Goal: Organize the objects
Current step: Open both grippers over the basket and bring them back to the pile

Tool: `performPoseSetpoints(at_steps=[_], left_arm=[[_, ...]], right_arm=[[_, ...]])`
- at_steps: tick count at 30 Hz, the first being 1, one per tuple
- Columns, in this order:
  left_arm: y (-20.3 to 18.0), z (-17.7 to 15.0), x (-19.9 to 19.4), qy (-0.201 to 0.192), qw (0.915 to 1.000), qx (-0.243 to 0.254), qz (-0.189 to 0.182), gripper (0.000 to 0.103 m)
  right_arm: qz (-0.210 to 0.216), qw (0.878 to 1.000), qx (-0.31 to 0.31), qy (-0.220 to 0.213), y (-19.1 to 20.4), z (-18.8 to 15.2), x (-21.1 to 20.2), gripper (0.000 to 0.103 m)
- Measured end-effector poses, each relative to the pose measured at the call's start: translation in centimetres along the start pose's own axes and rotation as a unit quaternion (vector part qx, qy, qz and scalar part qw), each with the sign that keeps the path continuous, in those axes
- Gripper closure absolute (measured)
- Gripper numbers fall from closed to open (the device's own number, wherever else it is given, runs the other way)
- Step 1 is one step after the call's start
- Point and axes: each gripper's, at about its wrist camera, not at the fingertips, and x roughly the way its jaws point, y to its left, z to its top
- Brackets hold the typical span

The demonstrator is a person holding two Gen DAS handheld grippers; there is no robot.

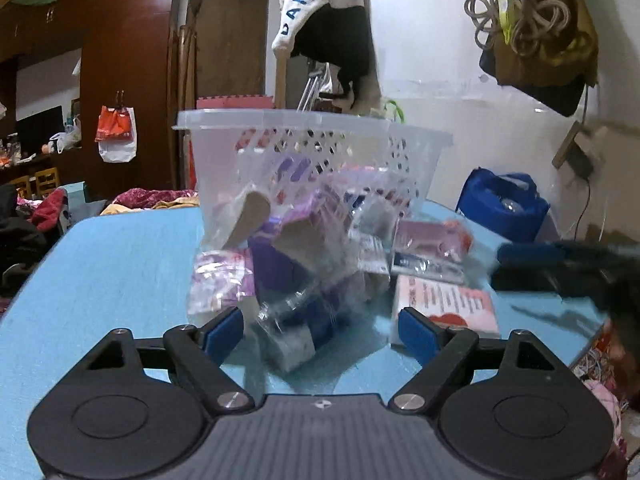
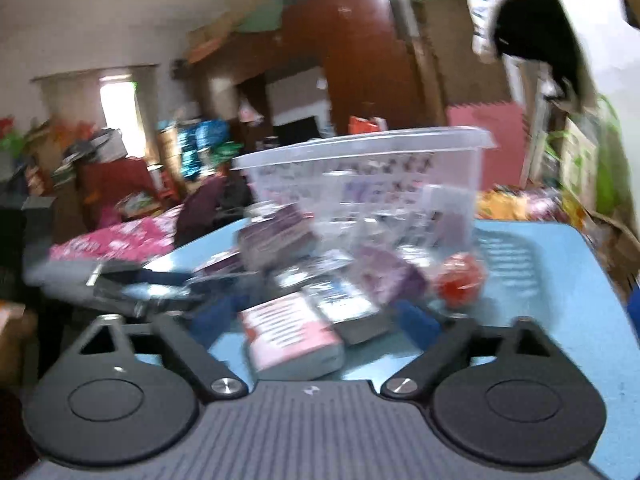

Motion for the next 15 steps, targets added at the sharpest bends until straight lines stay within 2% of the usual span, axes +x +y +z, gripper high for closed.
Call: performPoseSetpoints(at_steps=[1,3,5,6,7,15], left_arm=[[-0.2,-0.2,0.1,0.002,1.0000,0.004,-0.002,0.016],[-0.6,-0.4,0.0,0.004,0.9999,0.014,-0.004,0.016],[-0.7,-0.4,-0.2,0.001,0.9998,0.018,-0.006,0.016],[-0.7,-0.3,-0.2,0.000,0.9998,0.017,-0.010,0.016],[-0.5,-0.3,-0.4,-0.001,0.9998,0.016,-0.013,0.016],[-0.1,-0.4,0.1,-0.003,0.9995,0.013,-0.027,0.016]], right_arm=[[-0.001,1.000,0.000,0.008,-0.1,-0.2,0.2,0.035],[0.018,1.000,-0.009,0.019,0.0,-0.9,0.4,0.037],[0.043,0.999,-0.023,0.020,0.8,-1.6,0.4,0.036],[0.054,0.998,-0.039,0.023,1.4,-1.8,0.5,0.031],[0.053,0.997,-0.052,0.023,2.0,-1.8,0.5,0.024],[0.030,0.994,-0.099,0.048,3.3,-2.5,1.6,0.024]])
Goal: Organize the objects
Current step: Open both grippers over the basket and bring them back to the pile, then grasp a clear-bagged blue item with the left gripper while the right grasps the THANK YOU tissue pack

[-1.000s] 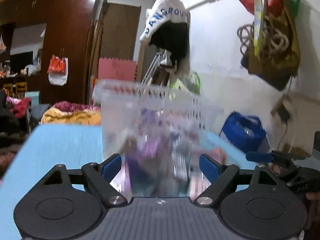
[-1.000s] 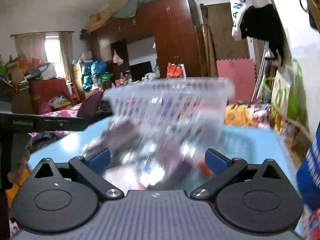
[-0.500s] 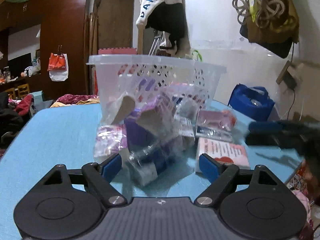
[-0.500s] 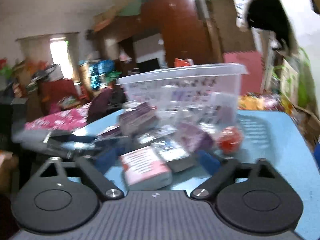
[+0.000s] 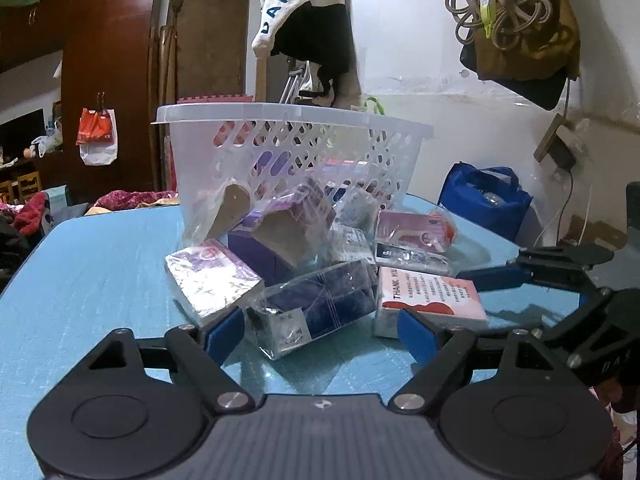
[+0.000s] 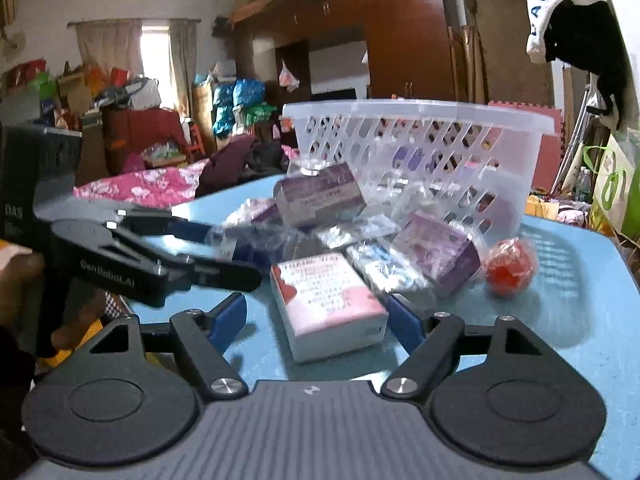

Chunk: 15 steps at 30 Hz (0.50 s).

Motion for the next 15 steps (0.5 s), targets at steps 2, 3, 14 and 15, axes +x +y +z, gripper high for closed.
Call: performPoseSetpoints(at_steps=[2,3,14,15], left_arm=[[-0.3,0.1,0.4,-0.001,1.0000,0.008,0.005,0.016],[-0.4,0.1,0.5,0.000,0.9999,0.010,0.008,0.016],[-0.9,-0.3,-0.1,0.001,0.9997,0.020,-0.017,0.016],[-0.9,-0.3,-0.4,0.001,0.9992,0.023,-0.034,0.016]], right_arm=[[-0.014,1.000,-0.010,0.003,0.0,-0.2,0.0,0.023],[-0.013,1.000,-0.011,0.001,0.1,-0.2,-0.1,0.020],[-0.017,1.000,0.002,0.011,-1.1,-1.2,-2.6,0.044],[-0.018,1.000,0.004,0.011,-1.4,-1.4,-3.1,0.044]])
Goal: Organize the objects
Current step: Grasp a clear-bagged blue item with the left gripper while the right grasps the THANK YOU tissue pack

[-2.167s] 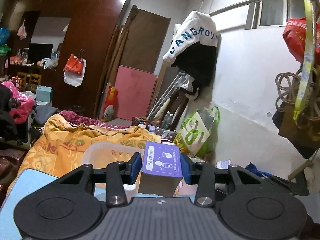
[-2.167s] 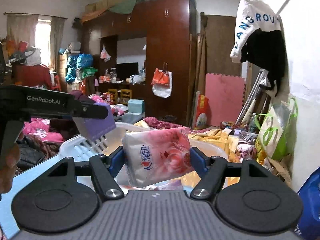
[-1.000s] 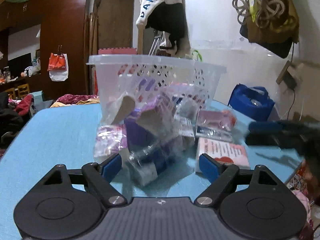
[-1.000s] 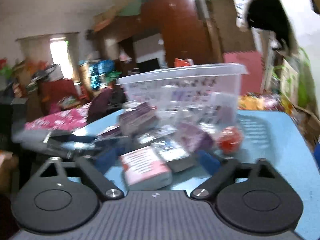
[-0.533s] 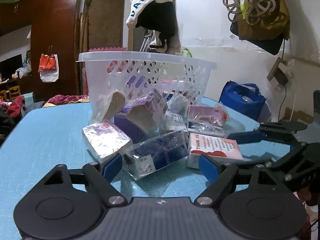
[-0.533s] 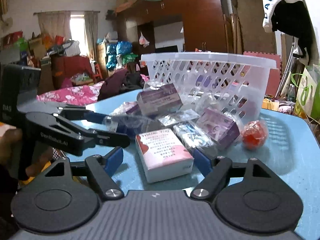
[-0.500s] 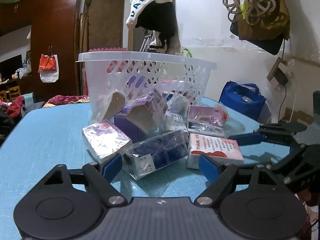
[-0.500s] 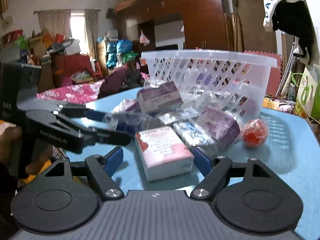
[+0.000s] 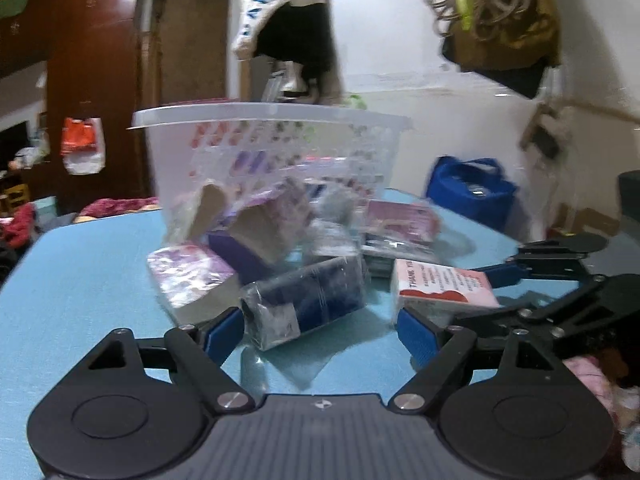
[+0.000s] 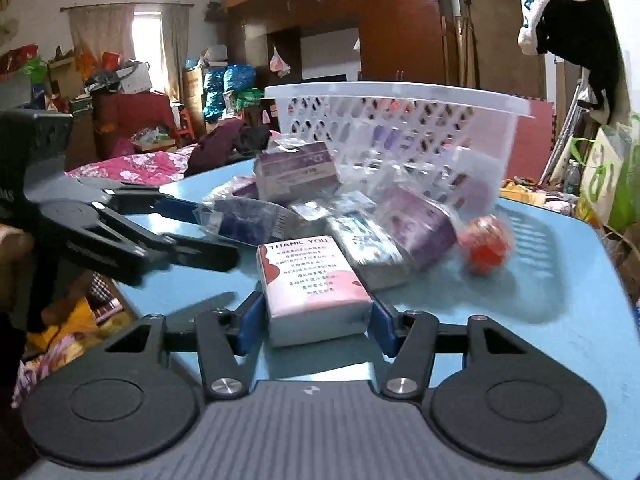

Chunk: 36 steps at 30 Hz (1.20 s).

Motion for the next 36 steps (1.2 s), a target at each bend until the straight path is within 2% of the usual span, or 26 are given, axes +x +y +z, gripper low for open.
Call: performPoseSetpoints(at_steps=[3,6,9,10,14,20,22,33,34,35,36], left_arm=[[-0.9,-0.2,-0.8,0.001,0.9987,0.029,-0.042,0.016],[-1.8,-0.5,-1.3,-0.006,0.9968,0.059,-0.053,0.016],[-1.6,-0.5,-1.0,-0.013,0.9982,0.054,-0.020,0.016],[-1.3,-0.4,-0.8,-0.014,0.9987,0.047,-0.013,0.016],[-0.7,0.0,0.6,-0.008,0.9996,0.029,-0.001,0.016],[-0.7,0.0,1.8,-0.001,0.9999,0.016,0.003,0.016],[-0.7,0.0,1.6,-0.004,0.9998,0.016,0.013,0.016],[-1.7,0.6,2.6,0.005,0.9995,0.006,0.031,0.017],[-1.7,0.6,2.8,0.007,0.9997,0.000,0.025,0.020],[-1.7,0.5,2.8,0.005,0.9998,0.000,0.021,0.033],[-1.7,0.4,2.8,0.002,0.9998,0.001,0.018,0.036]], right_arm=[[-0.005,1.000,0.005,0.001,-0.7,-0.4,-1.0,0.044],[-0.012,1.000,0.010,0.000,-1.2,-0.6,-1.5,0.043],[-0.013,1.000,0.011,-0.001,-1.2,-0.4,-1.1,0.041],[-0.015,1.000,0.009,-0.001,-1.1,-0.4,-1.0,0.038],[-0.016,1.000,0.003,-0.005,-0.8,-0.3,-0.5,0.033],[-0.013,1.000,0.002,-0.011,-0.9,-0.3,-0.2,0.035],[-0.014,1.000,0.004,-0.011,-1.1,-0.4,-0.4,0.043],[-0.010,1.000,0.002,-0.010,-0.9,-0.6,-0.7,0.043],[-0.010,1.000,0.002,-0.010,-0.8,-0.6,-0.7,0.043],[-0.010,1.000,0.002,-0.010,-0.9,-0.5,-0.7,0.043],[-0.010,1.000,0.002,-0.010,-0.9,-0.5,-0.7,0.043]])
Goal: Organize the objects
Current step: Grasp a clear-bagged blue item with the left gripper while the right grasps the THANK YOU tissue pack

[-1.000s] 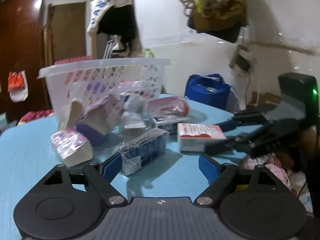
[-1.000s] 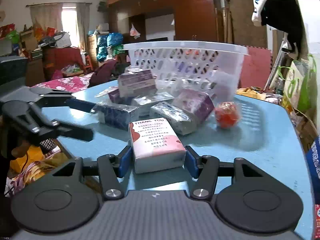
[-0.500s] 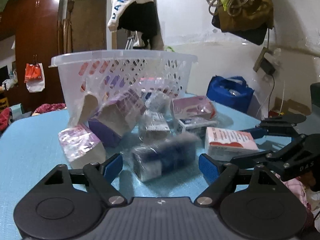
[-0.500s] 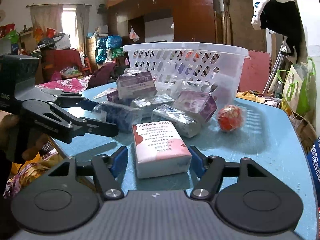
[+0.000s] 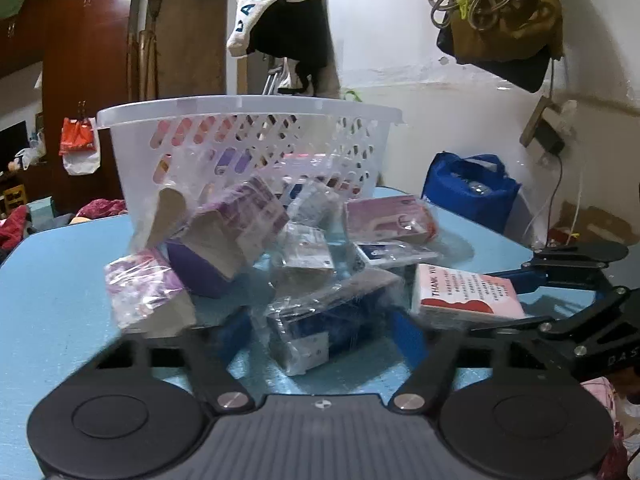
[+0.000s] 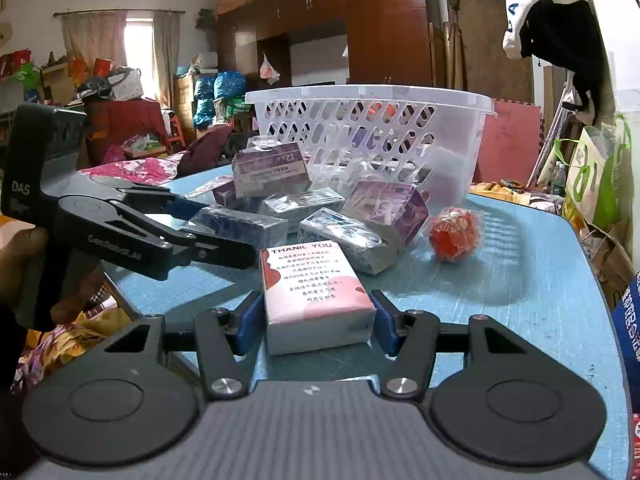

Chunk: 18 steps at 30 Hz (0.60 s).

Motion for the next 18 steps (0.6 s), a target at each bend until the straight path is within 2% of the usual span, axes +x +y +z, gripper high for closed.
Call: performPoseSetpoints(at_steps=[6,11,12,13,15,18], left_arm=[[-1.2,-1.2,-1.2,-0.025,0.9985,0.049,0.006,0.042],[-0.5,-1.4,-2.3,-0.041,0.9983,0.041,0.003,0.049],[-0.3,-1.3,-2.4,-0.045,0.9984,0.036,0.002,0.059],[-0.1,-1.2,-2.5,-0.047,0.9984,0.030,0.000,0.064],[0.4,-1.0,-2.8,-0.049,0.9986,0.017,-0.012,0.065],[0.1,-1.1,-2.6,-0.049,0.9984,0.026,-0.009,0.065]], right_arm=[[-0.001,1.000,0.009,-0.005,-0.1,-0.1,-0.3,0.043],[-0.004,1.000,0.017,-0.022,-0.3,0.5,-1.1,0.044],[-0.005,1.000,0.016,-0.026,-0.2,0.6,-1.3,0.044],[-0.005,0.999,0.016,-0.029,-0.2,0.7,-1.5,0.044],[-0.005,0.999,0.015,-0.033,-0.1,0.9,-1.7,0.044],[-0.004,0.999,0.016,-0.033,0.0,1.1,-1.5,0.044]])
